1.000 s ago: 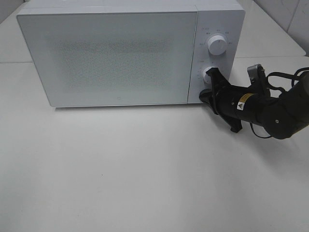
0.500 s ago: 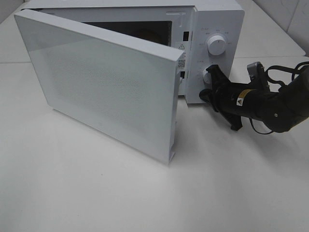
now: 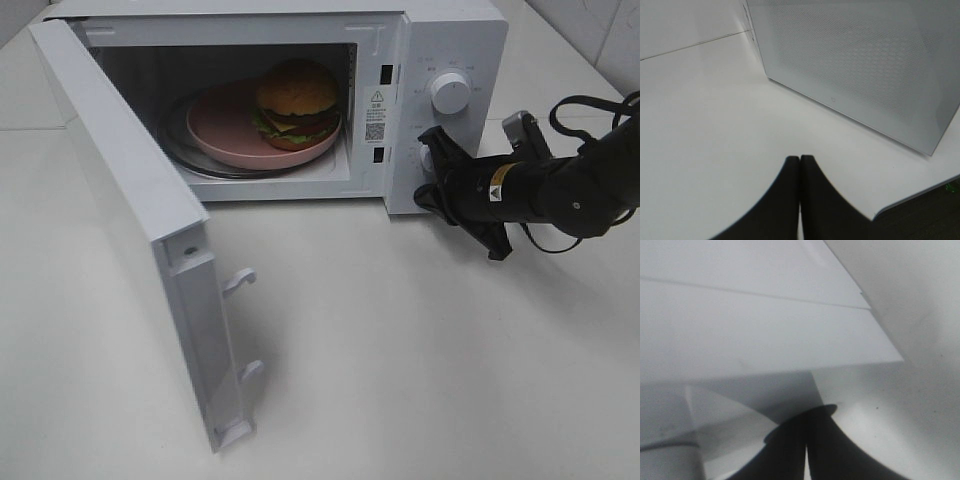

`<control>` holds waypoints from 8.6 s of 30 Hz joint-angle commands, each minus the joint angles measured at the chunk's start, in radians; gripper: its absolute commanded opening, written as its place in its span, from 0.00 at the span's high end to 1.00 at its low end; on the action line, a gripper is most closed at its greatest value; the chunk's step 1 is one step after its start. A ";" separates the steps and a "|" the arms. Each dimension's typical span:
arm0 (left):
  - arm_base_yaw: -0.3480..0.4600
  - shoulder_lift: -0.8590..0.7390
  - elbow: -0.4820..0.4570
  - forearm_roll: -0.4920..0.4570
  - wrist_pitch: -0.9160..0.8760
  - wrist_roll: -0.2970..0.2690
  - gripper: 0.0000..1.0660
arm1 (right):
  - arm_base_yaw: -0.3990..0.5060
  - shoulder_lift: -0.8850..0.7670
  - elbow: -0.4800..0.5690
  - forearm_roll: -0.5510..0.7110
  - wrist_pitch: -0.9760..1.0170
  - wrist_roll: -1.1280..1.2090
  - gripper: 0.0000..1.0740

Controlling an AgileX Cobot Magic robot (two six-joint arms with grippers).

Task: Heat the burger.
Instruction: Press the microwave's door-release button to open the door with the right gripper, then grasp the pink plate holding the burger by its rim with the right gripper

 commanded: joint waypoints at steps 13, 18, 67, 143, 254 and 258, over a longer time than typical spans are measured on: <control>0.001 -0.019 0.002 0.000 -0.013 -0.005 1.00 | -0.007 -0.171 0.044 -0.180 0.067 -0.042 1.00; 0.001 -0.019 0.002 0.000 -0.013 -0.005 1.00 | -0.007 -0.226 0.122 -0.180 0.086 -0.165 0.99; 0.001 -0.019 0.002 0.000 -0.013 -0.004 1.00 | -0.005 -0.487 0.193 -1.205 0.295 -0.141 0.96; 0.001 -0.019 0.002 0.000 -0.013 -0.004 1.00 | 0.516 -0.244 -0.371 0.445 0.971 -2.267 0.60; 0.001 -0.019 0.002 0.000 -0.013 -0.004 1.00 | 0.483 0.256 -0.801 -0.201 0.669 -1.737 0.49; 0.001 -0.019 0.002 0.000 -0.013 -0.004 1.00 | 0.483 0.257 -0.801 -0.201 0.669 -1.737 0.49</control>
